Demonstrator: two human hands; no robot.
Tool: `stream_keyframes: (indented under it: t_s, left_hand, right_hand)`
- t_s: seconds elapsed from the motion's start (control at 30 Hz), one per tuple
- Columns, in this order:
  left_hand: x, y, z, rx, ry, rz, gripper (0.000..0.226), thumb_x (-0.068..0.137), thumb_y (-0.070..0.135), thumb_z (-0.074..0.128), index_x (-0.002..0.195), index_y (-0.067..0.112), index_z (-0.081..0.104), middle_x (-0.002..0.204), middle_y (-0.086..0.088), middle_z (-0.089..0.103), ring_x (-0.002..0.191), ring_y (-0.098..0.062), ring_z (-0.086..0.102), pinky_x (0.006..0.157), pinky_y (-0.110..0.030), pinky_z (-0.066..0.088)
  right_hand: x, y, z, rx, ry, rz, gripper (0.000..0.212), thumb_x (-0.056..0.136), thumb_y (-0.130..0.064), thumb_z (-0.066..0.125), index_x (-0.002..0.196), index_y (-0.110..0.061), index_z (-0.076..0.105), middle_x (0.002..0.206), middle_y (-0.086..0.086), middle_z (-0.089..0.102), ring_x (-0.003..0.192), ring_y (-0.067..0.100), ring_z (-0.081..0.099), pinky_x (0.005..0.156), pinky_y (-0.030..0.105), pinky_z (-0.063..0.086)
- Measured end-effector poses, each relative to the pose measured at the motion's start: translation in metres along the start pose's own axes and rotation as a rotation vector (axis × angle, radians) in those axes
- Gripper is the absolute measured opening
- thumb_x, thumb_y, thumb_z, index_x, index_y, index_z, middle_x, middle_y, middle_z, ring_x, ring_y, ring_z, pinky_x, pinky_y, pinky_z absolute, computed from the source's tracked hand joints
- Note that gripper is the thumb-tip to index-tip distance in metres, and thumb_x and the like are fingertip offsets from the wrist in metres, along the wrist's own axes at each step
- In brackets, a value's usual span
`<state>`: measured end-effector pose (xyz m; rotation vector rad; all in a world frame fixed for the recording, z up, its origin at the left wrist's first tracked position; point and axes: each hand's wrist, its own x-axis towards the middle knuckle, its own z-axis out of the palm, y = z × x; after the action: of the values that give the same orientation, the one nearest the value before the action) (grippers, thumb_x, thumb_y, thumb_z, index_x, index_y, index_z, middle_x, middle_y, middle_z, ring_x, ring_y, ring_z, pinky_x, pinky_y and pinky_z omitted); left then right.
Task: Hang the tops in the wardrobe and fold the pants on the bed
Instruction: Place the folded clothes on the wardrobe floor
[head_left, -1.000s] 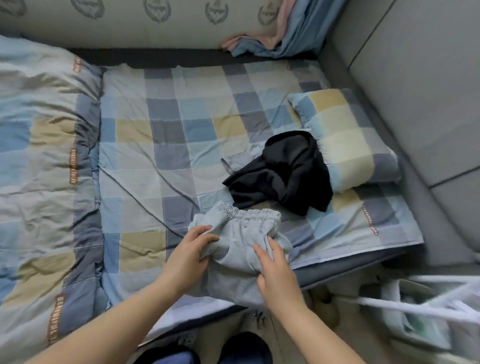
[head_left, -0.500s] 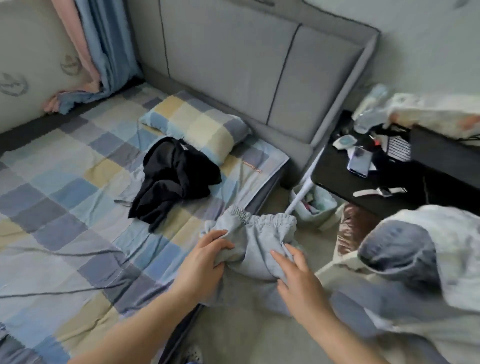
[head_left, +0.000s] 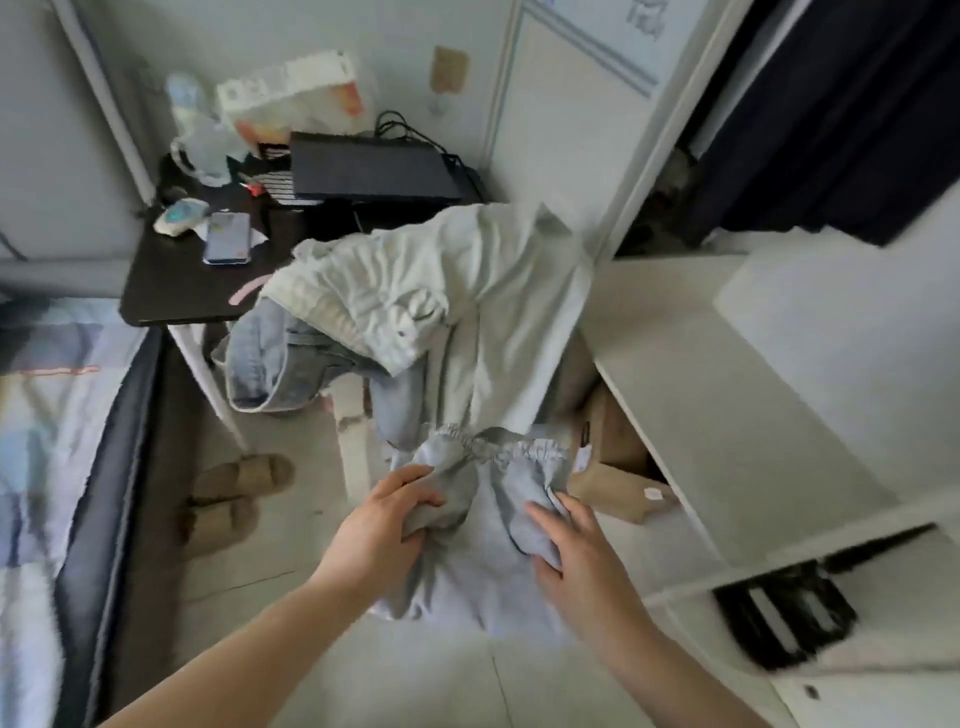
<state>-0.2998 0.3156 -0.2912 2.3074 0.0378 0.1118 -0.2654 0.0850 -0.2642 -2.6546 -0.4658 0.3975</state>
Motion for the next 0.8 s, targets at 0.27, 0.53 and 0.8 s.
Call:
stream_keyframes:
  t_s: [0.27, 0.53, 0.8]
  left_hand:
    - [0.066, 0.085, 0.089, 0.063, -0.222, 0.182, 0.029, 0.080, 0.009, 0.067, 0.105, 0.023, 0.068, 0.122, 0.028, 0.037, 0.112, -0.006, 0.051, 0.085, -0.006, 0.030]
    - [0.148, 0.115, 0.153, -0.005, -0.343, 0.226, 0.015, 0.087, 0.018, 0.064, 0.097, 0.029, 0.069, 0.113, 0.028, 0.046, 0.102, 0.007, 0.047, 0.082, 0.002, 0.029]
    - [0.305, 0.108, 0.225, -0.060, -0.494, 0.228, 0.026, 0.085, -0.005, 0.059, 0.086, 0.018, 0.072, 0.102, 0.027, 0.050, 0.091, 0.013, 0.049, 0.079, 0.006, 0.030]
  right_hand:
    - [-0.037, 0.106, -0.038, 0.143, 0.117, 0.273, 0.052, 0.091, -0.016, 0.054, 0.140, -0.031, 0.042, 0.151, -0.006, 0.019, 0.127, 0.003, 0.039, 0.085, -0.004, 0.018]
    - [0.001, 0.165, -0.054, 0.239, 0.180, 0.421, 0.051, 0.092, -0.023, 0.056, 0.140, -0.028, 0.042, 0.154, -0.002, 0.016, 0.136, 0.008, 0.029, 0.101, 0.011, 0.024]
    - [0.119, 0.226, -0.074, 0.317, 0.207, 0.659, 0.049, 0.093, -0.023, 0.053, 0.141, -0.029, 0.041, 0.155, 0.001, 0.017, 0.138, 0.011, 0.029, 0.108, 0.021, 0.029]
